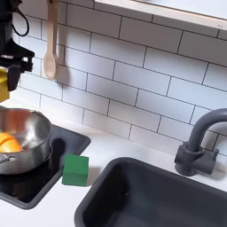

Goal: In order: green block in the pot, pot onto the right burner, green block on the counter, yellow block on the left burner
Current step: 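Take the yellow block out of the pot and put it on the left burner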

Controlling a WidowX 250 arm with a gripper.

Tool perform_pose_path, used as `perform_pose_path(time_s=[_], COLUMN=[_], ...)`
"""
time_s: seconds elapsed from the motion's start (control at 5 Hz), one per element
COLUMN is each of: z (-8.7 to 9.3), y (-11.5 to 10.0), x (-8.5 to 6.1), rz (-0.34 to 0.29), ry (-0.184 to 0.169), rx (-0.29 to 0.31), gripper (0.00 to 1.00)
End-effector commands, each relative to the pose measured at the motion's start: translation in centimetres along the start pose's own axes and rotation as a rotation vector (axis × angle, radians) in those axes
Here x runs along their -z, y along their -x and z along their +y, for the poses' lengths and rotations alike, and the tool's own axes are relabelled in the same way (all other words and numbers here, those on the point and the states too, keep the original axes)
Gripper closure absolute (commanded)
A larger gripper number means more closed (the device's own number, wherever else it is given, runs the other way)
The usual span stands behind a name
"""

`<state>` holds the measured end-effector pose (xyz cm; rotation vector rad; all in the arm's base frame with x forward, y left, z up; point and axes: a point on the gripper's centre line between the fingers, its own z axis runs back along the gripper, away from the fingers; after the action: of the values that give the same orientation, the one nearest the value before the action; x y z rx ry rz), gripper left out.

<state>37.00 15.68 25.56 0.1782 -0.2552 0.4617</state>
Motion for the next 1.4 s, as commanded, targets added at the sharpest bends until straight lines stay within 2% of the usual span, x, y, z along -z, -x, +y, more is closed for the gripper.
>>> perform_pose_path(time_s=[0.0,0.4,0.6,0.8,1.0,1.2], z=[2.8,4.6,4.4,5.3,5.2,5.1], y=[-0.2,0.4,1.1,1.3,0.1,-3.3], x=[3.9,7.0,9.3,10.7,10.7,9.9], rz=[0.022,0.043,0.137,0.182,0.194,0.161], ry=[-0.034,-0.059,-0.031,-0.006,-0.016,0.002], rx=[-0.112,-0.189,-0.207,-0.211,-0.194,-0.145], gripper=[1.00,1.00,1.00,0.00,0.00,0.00])
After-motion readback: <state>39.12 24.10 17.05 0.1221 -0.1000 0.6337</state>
